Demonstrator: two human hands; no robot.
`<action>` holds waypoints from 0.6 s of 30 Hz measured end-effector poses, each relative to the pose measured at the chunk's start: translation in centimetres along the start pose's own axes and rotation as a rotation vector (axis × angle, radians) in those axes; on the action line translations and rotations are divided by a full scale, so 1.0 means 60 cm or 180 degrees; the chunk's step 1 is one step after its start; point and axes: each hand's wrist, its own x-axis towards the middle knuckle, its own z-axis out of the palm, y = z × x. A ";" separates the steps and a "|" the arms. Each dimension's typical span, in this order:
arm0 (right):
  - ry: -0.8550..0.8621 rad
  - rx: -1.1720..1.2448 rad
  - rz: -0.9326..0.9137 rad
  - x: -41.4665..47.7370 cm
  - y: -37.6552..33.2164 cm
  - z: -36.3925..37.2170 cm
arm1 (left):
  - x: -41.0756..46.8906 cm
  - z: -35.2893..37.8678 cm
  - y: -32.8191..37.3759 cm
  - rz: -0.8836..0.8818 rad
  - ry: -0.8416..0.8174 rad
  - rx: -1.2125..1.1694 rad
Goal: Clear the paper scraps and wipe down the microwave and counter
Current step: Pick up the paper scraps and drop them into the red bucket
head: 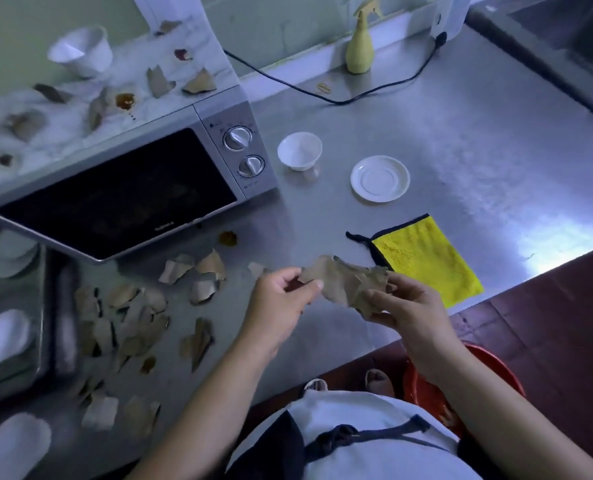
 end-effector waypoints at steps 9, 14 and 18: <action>-0.1215 -0.0191 0.0169 0.017 0.010 0.012 | -0.063 0.009 -0.034 -0.0310 0.1372 0.0227; -0.1453 -0.0360 0.0163 0.010 0.022 0.034 | -0.107 0.024 -0.052 -0.0303 0.1642 0.0115; -0.1588 -0.0465 0.0164 0.001 0.025 0.041 | -0.130 0.030 -0.059 -0.0417 0.1733 -0.0337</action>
